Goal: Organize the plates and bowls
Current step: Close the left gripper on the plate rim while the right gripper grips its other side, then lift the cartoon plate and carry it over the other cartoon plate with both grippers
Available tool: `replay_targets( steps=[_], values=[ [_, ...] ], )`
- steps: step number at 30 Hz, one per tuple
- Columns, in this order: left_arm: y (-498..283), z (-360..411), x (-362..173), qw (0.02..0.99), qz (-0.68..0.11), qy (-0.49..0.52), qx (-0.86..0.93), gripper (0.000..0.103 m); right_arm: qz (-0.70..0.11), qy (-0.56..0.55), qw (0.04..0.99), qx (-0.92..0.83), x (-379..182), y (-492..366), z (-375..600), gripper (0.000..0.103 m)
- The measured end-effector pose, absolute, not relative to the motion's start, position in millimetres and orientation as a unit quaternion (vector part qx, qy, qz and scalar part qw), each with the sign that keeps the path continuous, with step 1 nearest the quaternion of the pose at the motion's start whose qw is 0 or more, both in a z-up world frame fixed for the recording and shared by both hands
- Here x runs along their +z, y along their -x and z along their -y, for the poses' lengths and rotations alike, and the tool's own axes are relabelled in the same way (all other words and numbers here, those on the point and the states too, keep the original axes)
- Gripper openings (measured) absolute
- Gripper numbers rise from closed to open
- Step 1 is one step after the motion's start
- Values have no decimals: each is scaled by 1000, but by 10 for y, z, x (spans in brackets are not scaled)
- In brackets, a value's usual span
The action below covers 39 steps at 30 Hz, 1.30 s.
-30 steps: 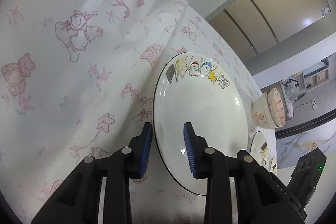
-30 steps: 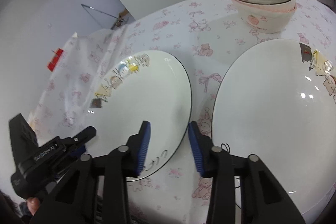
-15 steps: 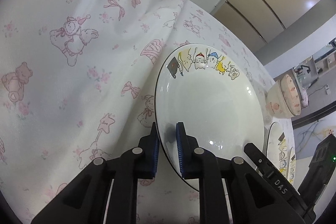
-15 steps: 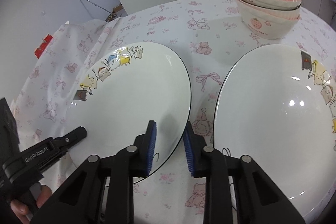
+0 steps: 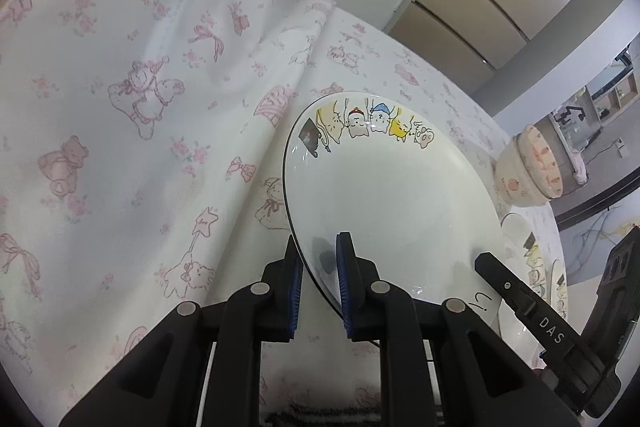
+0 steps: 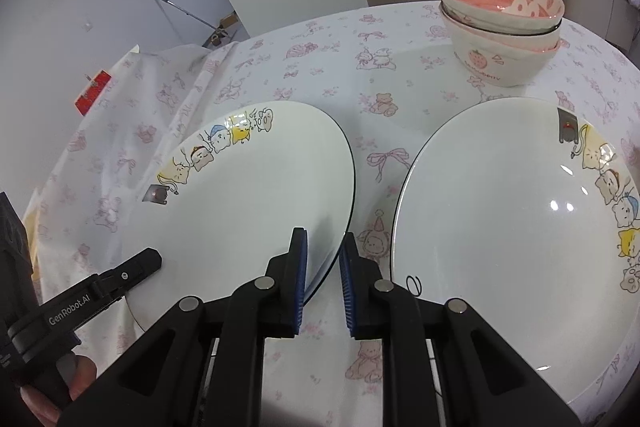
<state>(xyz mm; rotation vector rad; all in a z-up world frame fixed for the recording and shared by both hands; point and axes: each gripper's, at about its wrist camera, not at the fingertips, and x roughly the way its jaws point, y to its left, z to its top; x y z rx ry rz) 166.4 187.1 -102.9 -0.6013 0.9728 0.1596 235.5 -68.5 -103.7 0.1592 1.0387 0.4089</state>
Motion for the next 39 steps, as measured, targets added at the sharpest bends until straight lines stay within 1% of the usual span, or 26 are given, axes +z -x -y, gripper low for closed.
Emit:
replay_targets(
  steps=[11,15,23,30,39],
  values=[
    [-1538,-1622,-372,876,-412,248,49,18,-426,-98,875,208,-447,-2113,990,16],
    [-1466,-1388,-101,895,-388,215,49,18,-411,-92,883,206,-281,-2040,1126,16],
    [-1358,-918,344,915,-355,188,18,18,-370,-114,902,192,71,-1827,1595,16],
    [-1325,-491,459,920,-347,179,-9,18,-350,-129,911,174,229,-1683,2014,16],
    [-1388,-88,372,918,-358,164,-33,19,-355,-141,912,147,135,-1632,2403,16]
  ],
)
